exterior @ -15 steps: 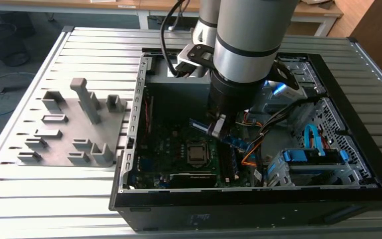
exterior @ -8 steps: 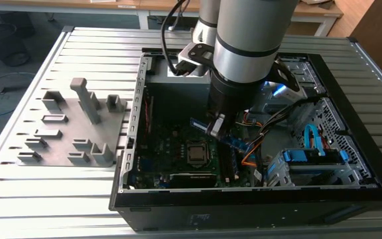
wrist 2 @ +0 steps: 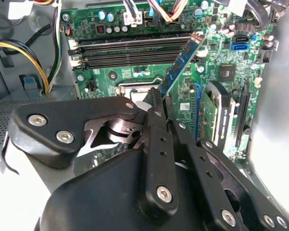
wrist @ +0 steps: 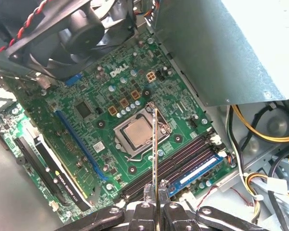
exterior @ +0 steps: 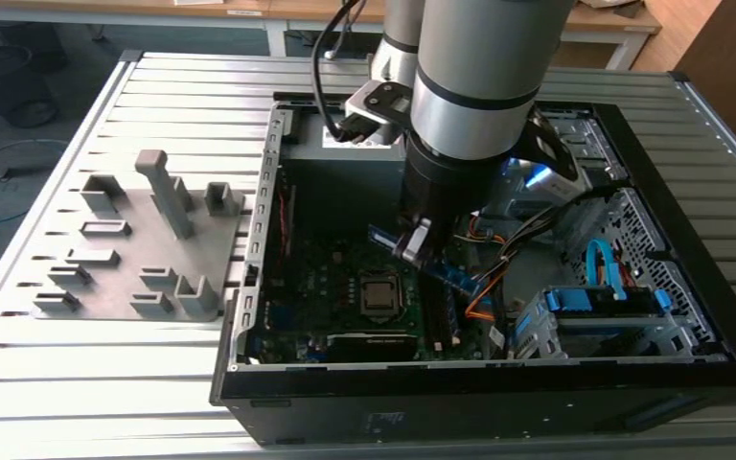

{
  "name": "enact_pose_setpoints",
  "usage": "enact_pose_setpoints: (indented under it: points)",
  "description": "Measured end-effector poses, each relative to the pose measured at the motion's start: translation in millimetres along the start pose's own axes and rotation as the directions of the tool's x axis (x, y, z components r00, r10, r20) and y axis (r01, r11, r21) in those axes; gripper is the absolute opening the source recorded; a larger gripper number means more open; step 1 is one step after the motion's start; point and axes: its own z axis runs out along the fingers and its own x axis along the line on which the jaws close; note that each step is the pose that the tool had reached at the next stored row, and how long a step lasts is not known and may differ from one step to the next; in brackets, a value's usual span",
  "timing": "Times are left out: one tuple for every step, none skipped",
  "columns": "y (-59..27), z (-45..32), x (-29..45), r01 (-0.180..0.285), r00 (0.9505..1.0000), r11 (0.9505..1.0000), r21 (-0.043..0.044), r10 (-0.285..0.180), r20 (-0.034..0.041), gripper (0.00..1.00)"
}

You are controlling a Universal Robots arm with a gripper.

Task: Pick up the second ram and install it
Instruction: 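Insert the second ram into the second slot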

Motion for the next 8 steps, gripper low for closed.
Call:
enact_pose_setpoints:
  points:
    - [0.0,0.0,0.0,-0.006,1.0,1.0,0.0002,0.006,0.0,0.14]
    - [0.0,0.0,0.0,-0.012,0.9999,0.9999,0.0004,0.012,-0.0001,0.14]
    - [0.0,0.0,0.0,-0.017,0.9998,0.9998,0.0006,0.017,-0.0002,0.14]
    - [0.0,0.1,0.0,-0.024,0.9997,0.9997,0.0008,0.024,-0.0002,0.14]
    - [0.0,0.1,0.0,-0.03,0.9996,0.9996,0.0011,0.03,-0.0003,0.14]
    - [0.0,0.1,0.0,-0.036,0.9994,0.9994,0.0012,0.036,-0.0003,0.14]
    - [0.0,0.1,0.0,-0.041,0.9992,0.9991,0.0015,0.041,-0.0003,0.14]
    - [0.0,0.1,0.0,-0.047,0.9989,0.9989,0.0017,0.047,-0.0004,0.14]
